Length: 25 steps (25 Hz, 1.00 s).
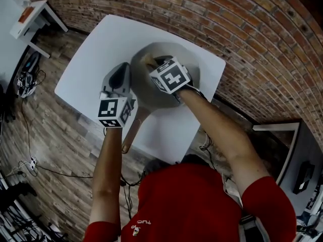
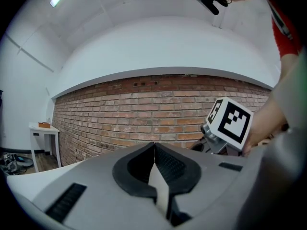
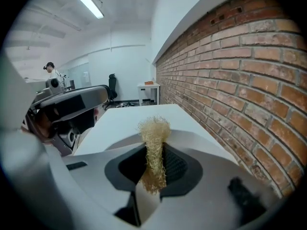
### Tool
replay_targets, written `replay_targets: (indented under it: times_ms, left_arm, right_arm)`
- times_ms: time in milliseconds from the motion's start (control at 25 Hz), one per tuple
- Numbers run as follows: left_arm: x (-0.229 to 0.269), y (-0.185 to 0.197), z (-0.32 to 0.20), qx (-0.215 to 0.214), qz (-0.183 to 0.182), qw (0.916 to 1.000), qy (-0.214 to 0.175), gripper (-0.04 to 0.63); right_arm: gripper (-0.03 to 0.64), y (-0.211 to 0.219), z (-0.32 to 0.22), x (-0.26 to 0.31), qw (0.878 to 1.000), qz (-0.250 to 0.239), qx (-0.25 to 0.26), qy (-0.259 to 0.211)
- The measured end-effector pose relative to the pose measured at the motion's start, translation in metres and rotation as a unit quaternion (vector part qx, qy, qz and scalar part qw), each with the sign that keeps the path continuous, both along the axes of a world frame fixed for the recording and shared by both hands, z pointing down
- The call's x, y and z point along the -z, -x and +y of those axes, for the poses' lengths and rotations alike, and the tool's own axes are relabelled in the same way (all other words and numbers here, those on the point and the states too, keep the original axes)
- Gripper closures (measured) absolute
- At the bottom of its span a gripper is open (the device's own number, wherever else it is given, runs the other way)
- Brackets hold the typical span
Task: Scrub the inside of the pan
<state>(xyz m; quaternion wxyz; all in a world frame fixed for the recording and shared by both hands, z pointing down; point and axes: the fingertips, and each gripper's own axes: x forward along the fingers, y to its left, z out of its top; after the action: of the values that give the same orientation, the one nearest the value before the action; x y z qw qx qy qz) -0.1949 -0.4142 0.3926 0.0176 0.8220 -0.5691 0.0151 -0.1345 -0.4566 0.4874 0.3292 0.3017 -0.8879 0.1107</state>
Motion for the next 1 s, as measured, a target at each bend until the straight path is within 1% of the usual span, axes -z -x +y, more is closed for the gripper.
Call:
replay_targets:
  times_ms: [320, 560, 680, 840, 1000]
  left_arm:
    - [-0.019, 0.008, -0.007, -0.004, 0.009, 0.9999, 0.013, 0.580]
    - [-0.026, 0.014, -0.009, -0.002, 0.013, 0.9997, 0.019, 0.580]
    - [-0.029, 0.016, -0.009, -0.002, 0.014, 0.9997, 0.020, 0.580]
    - [-0.029, 0.016, -0.008, -0.004, 0.015, 0.9997, 0.021, 0.580]
    - [-0.031, 0.017, -0.007, -0.004, 0.017, 0.9994, 0.031, 0.580]
  right_arm:
    - [0.531, 0.015, -0.002, -0.046, 0.998, 0.046, 0.002, 0.047]
    - [0.530, 0.030, -0.001, -0.067, 0.996, 0.051, 0.014, 0.074]
    - [0.530, 0.031, 0.001, -0.077, 0.994, 0.058, 0.014, 0.087]
    - [0.530, 0.016, -0.009, -0.085, 0.993, 0.079, -0.005, 0.083]
    - [0.531, -0.015, -0.026, -0.086, 0.991, 0.108, -0.039, 0.074]
